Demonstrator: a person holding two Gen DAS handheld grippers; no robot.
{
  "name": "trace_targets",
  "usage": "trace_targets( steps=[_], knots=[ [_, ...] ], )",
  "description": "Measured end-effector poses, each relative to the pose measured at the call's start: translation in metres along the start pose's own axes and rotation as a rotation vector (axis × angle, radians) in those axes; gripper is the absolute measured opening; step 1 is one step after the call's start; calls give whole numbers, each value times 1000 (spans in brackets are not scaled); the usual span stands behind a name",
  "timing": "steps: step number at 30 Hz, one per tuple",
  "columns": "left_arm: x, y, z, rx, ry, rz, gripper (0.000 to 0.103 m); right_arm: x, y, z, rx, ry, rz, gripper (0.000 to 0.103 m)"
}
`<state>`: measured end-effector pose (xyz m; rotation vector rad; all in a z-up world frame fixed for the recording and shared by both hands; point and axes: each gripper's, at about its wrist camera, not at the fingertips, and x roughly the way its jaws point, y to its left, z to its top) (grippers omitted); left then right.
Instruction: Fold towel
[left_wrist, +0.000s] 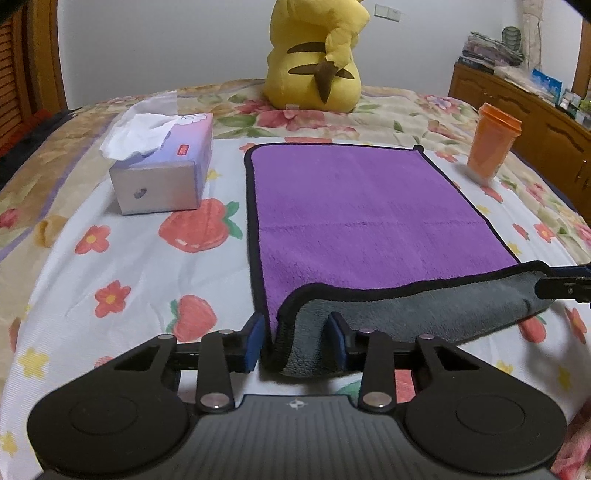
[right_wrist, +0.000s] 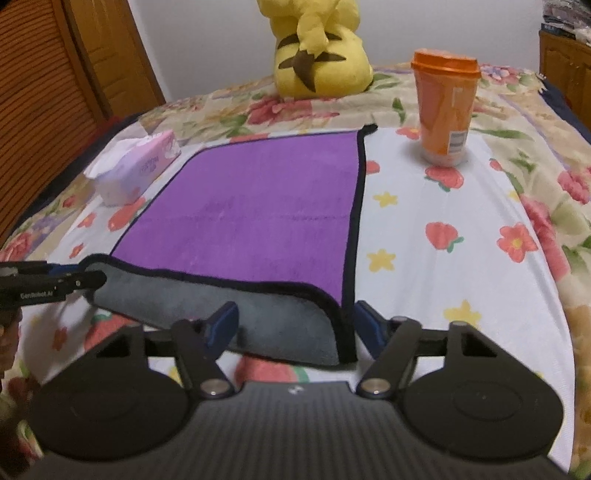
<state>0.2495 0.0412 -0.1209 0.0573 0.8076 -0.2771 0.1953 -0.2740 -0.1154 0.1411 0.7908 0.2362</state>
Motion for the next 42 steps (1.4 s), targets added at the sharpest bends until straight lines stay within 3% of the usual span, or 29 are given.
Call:
trace_targets(
  steps=[9, 12, 18, 19, 20, 26, 42],
  knots=[
    [2, 4, -3, -17, 9, -18, 40, 1, -3, -1, -17, 61, 9, 50],
    [2, 4, -3, -11, 10, -37, 26, 3, -4, -1, -22, 74, -5, 38],
    [1, 1, -4, 6, 7, -48, 13, 5, -11, 0, -13, 91, -31, 18],
    [1, 1, -4, 8, 4, -48, 12, 4, -11, 0, -16, 91, -31, 9],
    [0, 1, -4, 10, 1, -49, 9, 4, -11, 0, -18, 89, -35, 7],
    [-13, 0, 0, 11, -69, -59, 8, -2, -11, 0, -34, 65, -33, 5],
    [-32, -4, 11, 5, -138, -72, 8, -22, -3, 14, -70, -35, -21, 4]
  ],
)
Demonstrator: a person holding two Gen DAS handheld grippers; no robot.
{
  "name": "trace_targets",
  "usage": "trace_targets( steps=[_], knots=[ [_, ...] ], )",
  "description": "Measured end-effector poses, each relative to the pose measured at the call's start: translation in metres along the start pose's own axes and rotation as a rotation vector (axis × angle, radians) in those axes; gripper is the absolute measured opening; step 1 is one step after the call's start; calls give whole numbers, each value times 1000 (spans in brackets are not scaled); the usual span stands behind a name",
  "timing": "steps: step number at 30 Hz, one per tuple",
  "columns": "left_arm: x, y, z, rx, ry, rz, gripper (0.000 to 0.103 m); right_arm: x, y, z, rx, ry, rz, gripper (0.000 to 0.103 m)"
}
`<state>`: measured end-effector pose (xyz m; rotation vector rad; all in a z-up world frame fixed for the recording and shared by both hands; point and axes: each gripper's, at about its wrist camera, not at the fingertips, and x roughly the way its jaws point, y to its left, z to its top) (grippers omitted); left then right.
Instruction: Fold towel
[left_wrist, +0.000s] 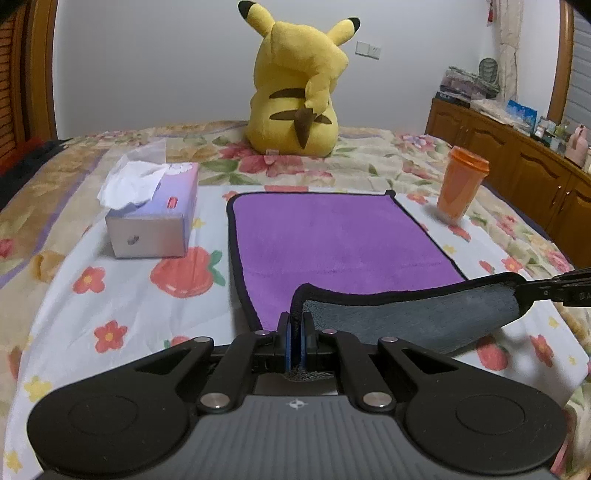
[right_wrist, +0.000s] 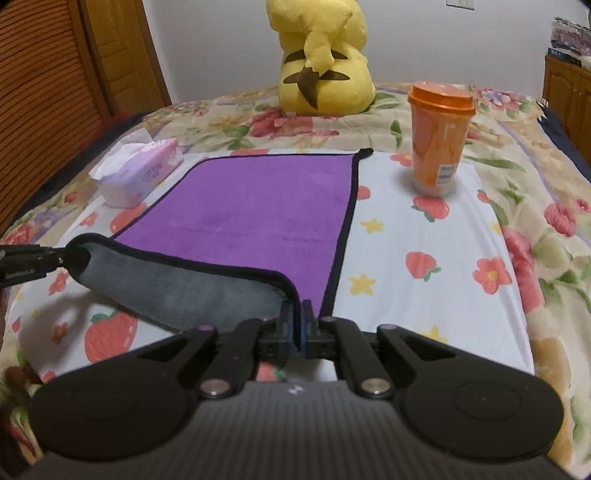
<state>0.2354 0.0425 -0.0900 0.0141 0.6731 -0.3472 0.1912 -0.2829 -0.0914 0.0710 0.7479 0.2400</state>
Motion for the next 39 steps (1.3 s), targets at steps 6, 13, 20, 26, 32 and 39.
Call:
trace_targets(
  steps=[6, 13, 20, 26, 32, 39],
  knots=[
    [-6, -3, 11, 8, -31, -1, 8, -6, 2, 9, -10, -23, 6, 4],
    [-10, -7, 25, 30, -50, 3, 8, -12, 7, 25, -46, -55, 3, 4],
    [-12, -11, 44, 70, -68, 1, 8, -12, 10, 39, -61, -75, 0, 4],
    [-13, -11, 63, 77, -87, 2, 8, -12, 10, 53, -72, -96, -2, 4],
    [-7, -9, 78, 75, -107, -5, 7, -11, 8, 69, -78, -115, -9, 4],
    [4, -4, 95, 87, -128, 2, 7, -3, 4, 88, -100, -127, -32, 4]
  ],
)
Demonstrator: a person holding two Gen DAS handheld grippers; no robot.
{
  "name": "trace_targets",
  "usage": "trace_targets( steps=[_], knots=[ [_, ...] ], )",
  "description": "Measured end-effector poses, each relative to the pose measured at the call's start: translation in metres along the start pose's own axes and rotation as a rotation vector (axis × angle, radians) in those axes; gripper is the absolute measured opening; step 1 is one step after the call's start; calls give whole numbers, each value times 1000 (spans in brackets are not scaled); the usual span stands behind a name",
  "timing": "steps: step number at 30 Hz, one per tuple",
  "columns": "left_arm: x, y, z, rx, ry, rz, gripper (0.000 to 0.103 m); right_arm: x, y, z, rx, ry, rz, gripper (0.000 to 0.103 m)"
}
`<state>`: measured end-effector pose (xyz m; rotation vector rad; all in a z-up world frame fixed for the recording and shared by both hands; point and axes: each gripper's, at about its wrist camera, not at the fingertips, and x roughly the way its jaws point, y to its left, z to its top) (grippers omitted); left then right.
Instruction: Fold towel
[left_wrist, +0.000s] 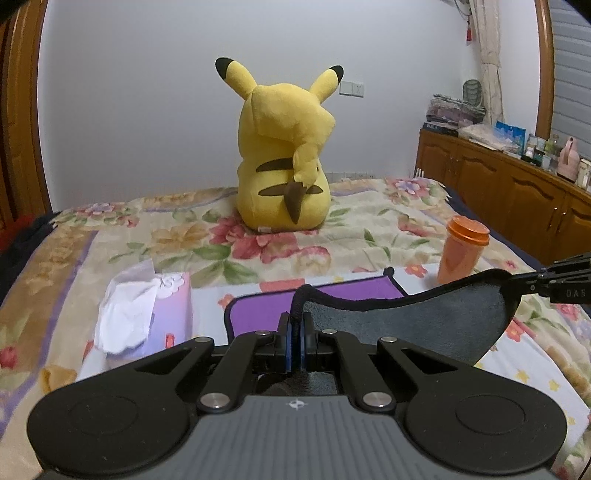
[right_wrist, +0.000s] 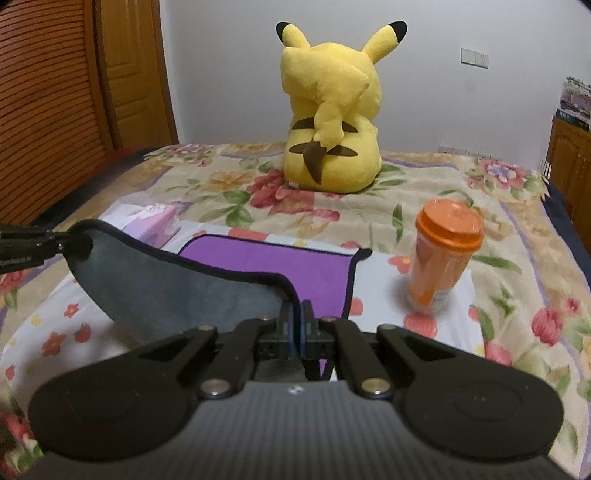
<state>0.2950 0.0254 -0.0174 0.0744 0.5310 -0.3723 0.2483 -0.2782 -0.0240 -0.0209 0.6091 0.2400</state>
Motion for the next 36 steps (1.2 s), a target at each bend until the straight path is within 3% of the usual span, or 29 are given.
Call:
trace_targets(
  steps=[15, 36],
  knots=[
    [33, 12, 17, -19, -20, 0, 7, 33, -12, 21, -5, -37, -42, 4],
    [80, 27, 27, -35, -34, 57, 7, 84, -24, 37, -5, -72, -86, 4]
  ],
)
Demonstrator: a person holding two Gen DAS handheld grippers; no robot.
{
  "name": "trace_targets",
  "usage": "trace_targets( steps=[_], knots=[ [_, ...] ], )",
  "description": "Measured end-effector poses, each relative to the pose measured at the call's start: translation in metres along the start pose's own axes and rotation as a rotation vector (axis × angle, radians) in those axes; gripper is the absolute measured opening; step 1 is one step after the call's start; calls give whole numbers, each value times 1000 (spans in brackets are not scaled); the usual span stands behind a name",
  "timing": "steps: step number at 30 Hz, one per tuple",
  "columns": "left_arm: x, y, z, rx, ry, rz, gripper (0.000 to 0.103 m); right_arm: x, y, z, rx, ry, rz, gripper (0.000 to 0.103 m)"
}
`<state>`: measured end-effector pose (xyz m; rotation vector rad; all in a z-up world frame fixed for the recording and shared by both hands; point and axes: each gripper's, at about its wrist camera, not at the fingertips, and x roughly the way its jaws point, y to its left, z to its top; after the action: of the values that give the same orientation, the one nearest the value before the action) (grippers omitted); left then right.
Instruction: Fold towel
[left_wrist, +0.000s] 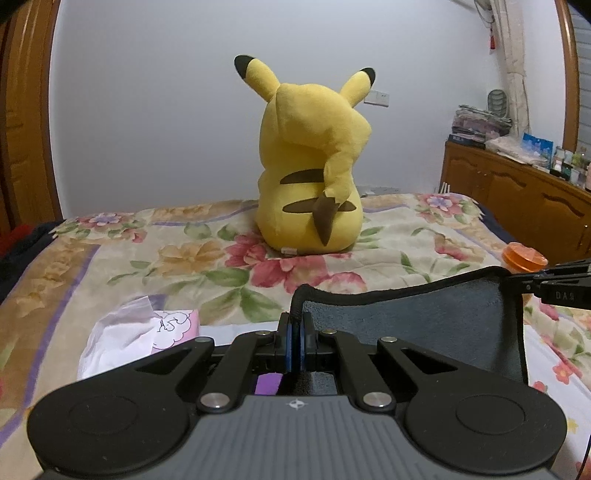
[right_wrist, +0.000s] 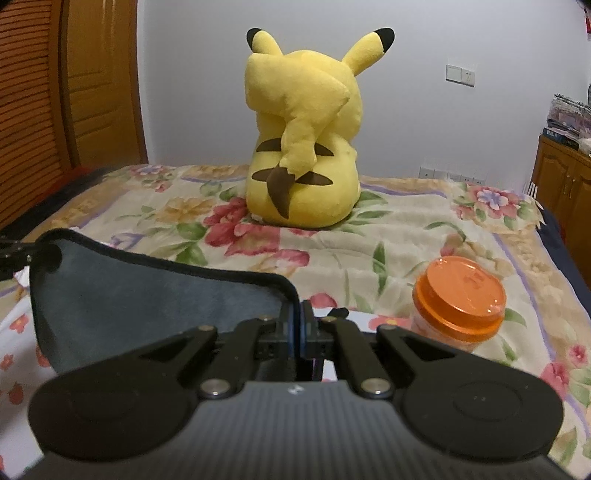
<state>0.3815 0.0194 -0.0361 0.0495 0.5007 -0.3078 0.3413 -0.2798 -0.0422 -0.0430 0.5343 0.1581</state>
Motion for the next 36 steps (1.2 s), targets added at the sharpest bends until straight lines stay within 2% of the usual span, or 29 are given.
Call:
trace_targets(
  steps=[15, 20, 36],
  knots=[
    [58, 10, -22, -38, 89, 28, 7, 49, 1, -9, -19, 55, -20, 4],
    [75, 10, -30, -39, 128, 37, 7, 67, -3, -20, 2, 100, -40, 4],
    [93, 9, -40, -46, 158, 56, 8, 88, -3, -30, 0, 128, -69, 4]
  ],
)
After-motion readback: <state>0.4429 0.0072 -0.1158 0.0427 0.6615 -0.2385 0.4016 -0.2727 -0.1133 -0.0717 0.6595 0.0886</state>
